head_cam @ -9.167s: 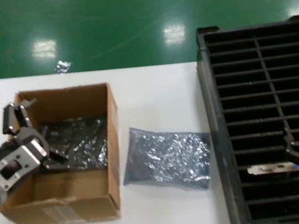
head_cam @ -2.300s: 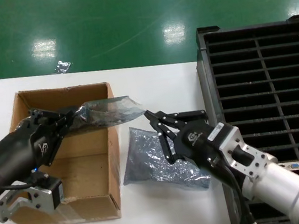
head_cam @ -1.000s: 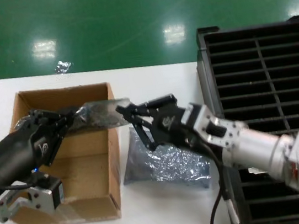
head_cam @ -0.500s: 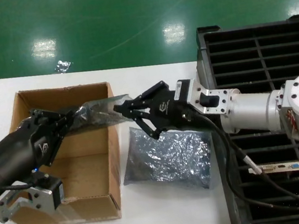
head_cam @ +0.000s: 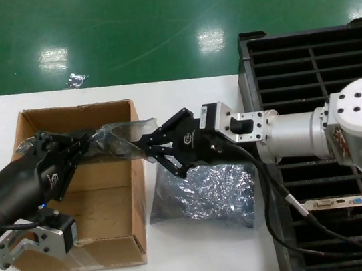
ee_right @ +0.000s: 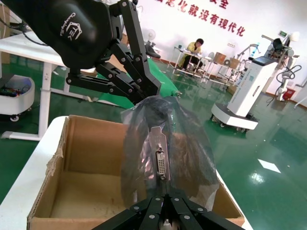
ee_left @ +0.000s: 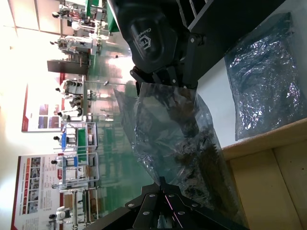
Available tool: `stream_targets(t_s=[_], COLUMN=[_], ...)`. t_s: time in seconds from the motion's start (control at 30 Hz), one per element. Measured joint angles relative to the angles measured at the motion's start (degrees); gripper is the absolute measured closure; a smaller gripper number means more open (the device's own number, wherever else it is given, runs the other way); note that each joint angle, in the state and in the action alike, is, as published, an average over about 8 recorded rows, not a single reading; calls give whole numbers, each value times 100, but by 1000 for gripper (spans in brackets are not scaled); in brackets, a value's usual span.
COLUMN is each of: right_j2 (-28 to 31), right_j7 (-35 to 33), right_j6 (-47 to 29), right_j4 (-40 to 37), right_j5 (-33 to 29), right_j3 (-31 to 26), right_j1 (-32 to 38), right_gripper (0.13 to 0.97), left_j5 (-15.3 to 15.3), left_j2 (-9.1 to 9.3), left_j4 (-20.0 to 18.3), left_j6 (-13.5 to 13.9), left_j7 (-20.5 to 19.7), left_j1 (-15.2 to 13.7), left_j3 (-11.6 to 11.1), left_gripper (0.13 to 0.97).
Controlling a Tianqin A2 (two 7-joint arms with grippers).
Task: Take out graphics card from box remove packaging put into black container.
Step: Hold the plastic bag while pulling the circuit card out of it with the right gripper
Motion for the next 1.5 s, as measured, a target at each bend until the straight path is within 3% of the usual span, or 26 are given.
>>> stream_targets(t_s=[0.33,1.0,1.3,1.5], right_j2=[-135,-77,-74,-69], right_j7=[-150,-19,-13,5], right_j6=[-6,-110,-125,-120], right_j4=[-381,-209,-205,-182], right_j5=[-10,-36,-25,-26], right_j3=[91,147,177,188], right_j1=[170,44,39,21], right_gripper=[963,963,929,853], left_j5=[0,0,0,0], left_j2=[0,0,0,0], left_j4=[0,0,0,0], left_j6=[0,0,0,0], left_j7=[0,0,0,0], left_j1=[0,0,0,0], left_j3=[0,0,0,0], left_gripper=[958,958,958,958])
